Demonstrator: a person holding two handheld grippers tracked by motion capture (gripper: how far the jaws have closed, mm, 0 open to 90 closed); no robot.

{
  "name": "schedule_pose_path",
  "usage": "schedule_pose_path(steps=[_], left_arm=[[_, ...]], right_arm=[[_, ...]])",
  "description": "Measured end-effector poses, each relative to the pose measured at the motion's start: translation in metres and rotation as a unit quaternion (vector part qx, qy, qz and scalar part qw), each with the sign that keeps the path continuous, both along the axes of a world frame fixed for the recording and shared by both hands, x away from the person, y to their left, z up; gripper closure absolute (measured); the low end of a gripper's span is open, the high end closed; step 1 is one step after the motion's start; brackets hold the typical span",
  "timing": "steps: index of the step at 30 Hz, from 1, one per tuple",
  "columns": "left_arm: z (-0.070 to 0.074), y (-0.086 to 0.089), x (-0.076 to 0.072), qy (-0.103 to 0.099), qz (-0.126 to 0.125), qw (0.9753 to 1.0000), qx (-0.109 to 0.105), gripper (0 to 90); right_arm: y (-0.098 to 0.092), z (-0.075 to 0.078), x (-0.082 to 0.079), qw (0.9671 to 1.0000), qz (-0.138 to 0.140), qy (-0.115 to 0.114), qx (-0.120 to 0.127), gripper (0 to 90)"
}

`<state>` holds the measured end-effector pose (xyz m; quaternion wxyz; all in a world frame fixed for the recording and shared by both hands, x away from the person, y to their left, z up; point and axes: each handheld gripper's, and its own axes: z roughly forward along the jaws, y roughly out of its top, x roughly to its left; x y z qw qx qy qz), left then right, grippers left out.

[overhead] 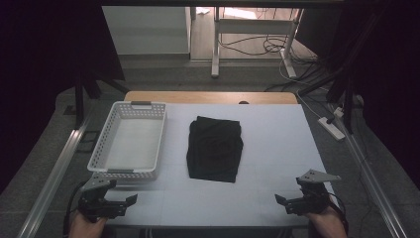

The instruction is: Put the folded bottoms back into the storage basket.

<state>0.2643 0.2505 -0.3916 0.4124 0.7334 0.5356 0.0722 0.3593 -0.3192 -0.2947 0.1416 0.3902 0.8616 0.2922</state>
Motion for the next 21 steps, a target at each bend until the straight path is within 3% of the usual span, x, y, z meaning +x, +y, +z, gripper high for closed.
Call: schedule_pose_path(steps=[10, 21], left_arm=[[0.0011, 0.0000, -0.0006, -0.002, 0.003, 1.0000, 0.001, 0.3], [0.0034, -0.0068, 0.0010, -0.012, -0.014, 0.9998, -0.008, 0.0]], right_arm=[[0.0006, -0.0008, 0.0008, 1.0000, -0.003, 0.004, -0.003, 0.0], [0.0008, -0.0011, 0.0014, 1.0000, -0.003, 0.006, -0.005, 0.0]])
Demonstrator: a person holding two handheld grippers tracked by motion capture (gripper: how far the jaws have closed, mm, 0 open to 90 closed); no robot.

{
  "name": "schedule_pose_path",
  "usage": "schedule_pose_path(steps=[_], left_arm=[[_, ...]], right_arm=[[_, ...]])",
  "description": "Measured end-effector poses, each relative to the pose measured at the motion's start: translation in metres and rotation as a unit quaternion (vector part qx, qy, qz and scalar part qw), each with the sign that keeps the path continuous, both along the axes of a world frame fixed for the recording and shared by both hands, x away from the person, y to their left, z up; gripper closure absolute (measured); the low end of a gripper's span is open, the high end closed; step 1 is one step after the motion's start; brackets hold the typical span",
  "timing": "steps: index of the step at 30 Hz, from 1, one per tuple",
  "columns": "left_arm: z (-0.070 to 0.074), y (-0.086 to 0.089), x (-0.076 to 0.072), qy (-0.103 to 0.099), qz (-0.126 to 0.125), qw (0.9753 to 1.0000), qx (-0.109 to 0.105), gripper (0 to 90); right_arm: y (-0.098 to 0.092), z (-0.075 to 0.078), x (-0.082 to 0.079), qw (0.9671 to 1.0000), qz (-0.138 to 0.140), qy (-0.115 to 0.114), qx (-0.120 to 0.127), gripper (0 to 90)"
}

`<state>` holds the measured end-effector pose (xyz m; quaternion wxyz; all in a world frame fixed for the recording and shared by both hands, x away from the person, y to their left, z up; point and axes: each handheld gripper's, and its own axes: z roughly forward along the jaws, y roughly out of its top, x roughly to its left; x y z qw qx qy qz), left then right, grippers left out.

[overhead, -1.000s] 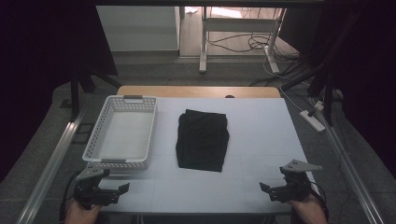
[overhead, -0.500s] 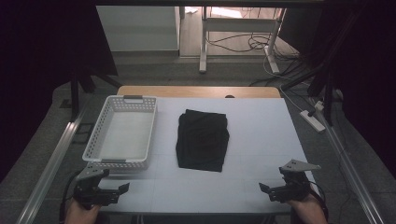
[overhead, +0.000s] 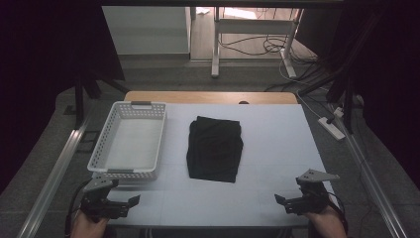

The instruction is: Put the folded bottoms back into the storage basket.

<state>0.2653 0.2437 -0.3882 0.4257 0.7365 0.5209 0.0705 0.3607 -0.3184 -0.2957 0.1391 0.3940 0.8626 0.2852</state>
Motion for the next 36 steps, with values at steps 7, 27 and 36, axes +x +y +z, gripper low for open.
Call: schedule_pose_path(steps=[7, 27, 36], left_arm=[[0.001, -0.005, 0.002, -0.007, -0.012, 0.9999, -0.007, 0.0], [0.001, -0.031, 0.020, -0.022, -0.068, 0.9969, -0.033, 0.0], [0.001, -0.042, 0.027, -0.021, -0.084, 0.9953, -0.041, 0.0]], right_arm=[[0.001, 0.000, 0.000, 1.0000, 0.003, 0.002, -0.001, 0.0], [0.001, -0.001, 0.001, 0.9999, 0.002, 0.009, -0.006, 0.0], [0.001, -0.001, 0.002, 0.9999, 0.003, 0.008, -0.007, 0.0]])
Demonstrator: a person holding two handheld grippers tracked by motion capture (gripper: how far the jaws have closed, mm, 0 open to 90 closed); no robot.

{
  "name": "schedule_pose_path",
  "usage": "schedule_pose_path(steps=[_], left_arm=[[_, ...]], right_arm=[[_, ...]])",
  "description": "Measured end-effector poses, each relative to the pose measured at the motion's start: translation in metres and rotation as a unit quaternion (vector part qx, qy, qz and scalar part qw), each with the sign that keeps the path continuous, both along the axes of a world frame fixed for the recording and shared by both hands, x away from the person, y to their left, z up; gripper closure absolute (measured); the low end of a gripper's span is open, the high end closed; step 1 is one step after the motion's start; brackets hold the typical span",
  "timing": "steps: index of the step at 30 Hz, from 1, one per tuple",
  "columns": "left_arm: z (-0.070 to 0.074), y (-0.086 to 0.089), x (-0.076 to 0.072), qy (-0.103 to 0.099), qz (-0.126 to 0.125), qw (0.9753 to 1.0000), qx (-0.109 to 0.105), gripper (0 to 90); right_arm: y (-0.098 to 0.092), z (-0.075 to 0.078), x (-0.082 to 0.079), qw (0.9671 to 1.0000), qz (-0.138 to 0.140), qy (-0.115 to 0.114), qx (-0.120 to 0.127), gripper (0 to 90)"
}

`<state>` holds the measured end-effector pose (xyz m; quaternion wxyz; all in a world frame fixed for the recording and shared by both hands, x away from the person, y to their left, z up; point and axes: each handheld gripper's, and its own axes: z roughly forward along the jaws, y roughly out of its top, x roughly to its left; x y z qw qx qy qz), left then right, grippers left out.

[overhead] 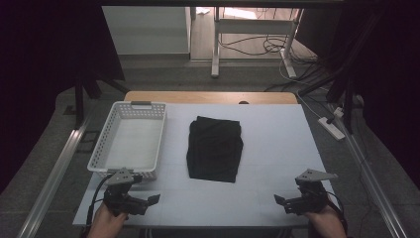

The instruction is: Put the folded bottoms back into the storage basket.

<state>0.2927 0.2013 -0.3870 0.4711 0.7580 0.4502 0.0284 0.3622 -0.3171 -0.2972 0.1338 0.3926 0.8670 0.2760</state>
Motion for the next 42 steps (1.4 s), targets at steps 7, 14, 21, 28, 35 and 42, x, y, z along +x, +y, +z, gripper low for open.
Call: schedule_pose_path(steps=[7, 14, 21, 28, 35, 42], left_arm=[[-0.001, -0.012, 0.008, 0.000, -0.023, 0.9997, 0.003, 0.0], [-0.003, -0.025, 0.017, 0.002, -0.050, 0.9987, -0.009, 0.0], [0.000, -0.037, 0.025, 0.000, -0.059, 0.9982, -0.006, 0.0], [0.001, -0.052, 0.035, 0.000, -0.072, 0.9974, -0.005, 0.0], [0.003, -0.070, 0.045, -0.010, -0.083, 0.9965, 0.006, 0.0], [0.004, -0.084, 0.054, -0.013, -0.099, 0.9950, 0.007, 0.0]], right_arm=[[0.001, 0.000, 0.000, 1.0000, 0.002, 0.001, -0.001, 0.0], [0.001, 0.000, 0.000, 1.0000, 0.002, 0.001, -0.002, 0.0], [0.001, 0.000, 0.000, 1.0000, 0.002, 0.001, -0.003, 0.0], [0.001, -0.001, 0.000, 1.0000, 0.004, 0.003, -0.004, 0.0], [0.001, -0.001, 0.000, 1.0000, 0.004, 0.003, -0.005, 0.0], [0.001, -0.001, 0.000, 1.0000, 0.004, 0.004, -0.006, 0.0]])
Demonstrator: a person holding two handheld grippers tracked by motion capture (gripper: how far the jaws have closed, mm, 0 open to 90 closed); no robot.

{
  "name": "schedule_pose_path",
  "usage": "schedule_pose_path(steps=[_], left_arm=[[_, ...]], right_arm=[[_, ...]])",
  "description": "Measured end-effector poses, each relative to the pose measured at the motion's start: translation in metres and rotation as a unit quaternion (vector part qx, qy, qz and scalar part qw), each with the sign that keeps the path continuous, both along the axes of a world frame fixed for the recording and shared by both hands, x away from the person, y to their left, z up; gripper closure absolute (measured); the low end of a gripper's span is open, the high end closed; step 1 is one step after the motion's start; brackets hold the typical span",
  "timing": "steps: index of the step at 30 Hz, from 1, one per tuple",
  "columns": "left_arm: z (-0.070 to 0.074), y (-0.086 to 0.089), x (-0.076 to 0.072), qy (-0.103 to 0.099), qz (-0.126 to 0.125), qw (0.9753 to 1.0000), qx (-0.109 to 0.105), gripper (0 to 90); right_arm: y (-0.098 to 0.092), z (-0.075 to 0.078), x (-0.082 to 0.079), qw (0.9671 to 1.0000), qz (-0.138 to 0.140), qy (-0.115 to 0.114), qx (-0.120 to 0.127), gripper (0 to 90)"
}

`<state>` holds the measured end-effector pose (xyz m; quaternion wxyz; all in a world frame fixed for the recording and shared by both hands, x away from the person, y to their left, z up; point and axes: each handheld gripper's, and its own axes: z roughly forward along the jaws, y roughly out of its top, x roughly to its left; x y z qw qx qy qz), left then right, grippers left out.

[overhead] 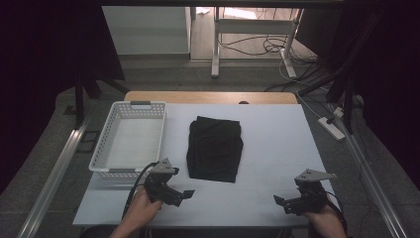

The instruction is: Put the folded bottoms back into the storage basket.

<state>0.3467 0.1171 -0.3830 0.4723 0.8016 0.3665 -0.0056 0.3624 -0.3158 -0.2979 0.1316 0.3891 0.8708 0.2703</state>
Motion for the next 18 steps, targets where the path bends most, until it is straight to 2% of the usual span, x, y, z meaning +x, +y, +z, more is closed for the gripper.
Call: schedule_pose_path(steps=[10, 18], left_arm=[[-0.002, -0.022, 0.018, 0.000, -0.011, 0.9999, 0.007, 0.0], [-0.005, -0.033, 0.036, -0.001, -0.008, 0.9999, 0.013, 0.0]], right_arm=[[0.000, 0.000, 0.000, 1.0000, 0.001, 0.000, 0.000, 0.0], [0.000, 0.000, 0.000, 1.0000, 0.001, 0.001, 0.000, 0.0]])
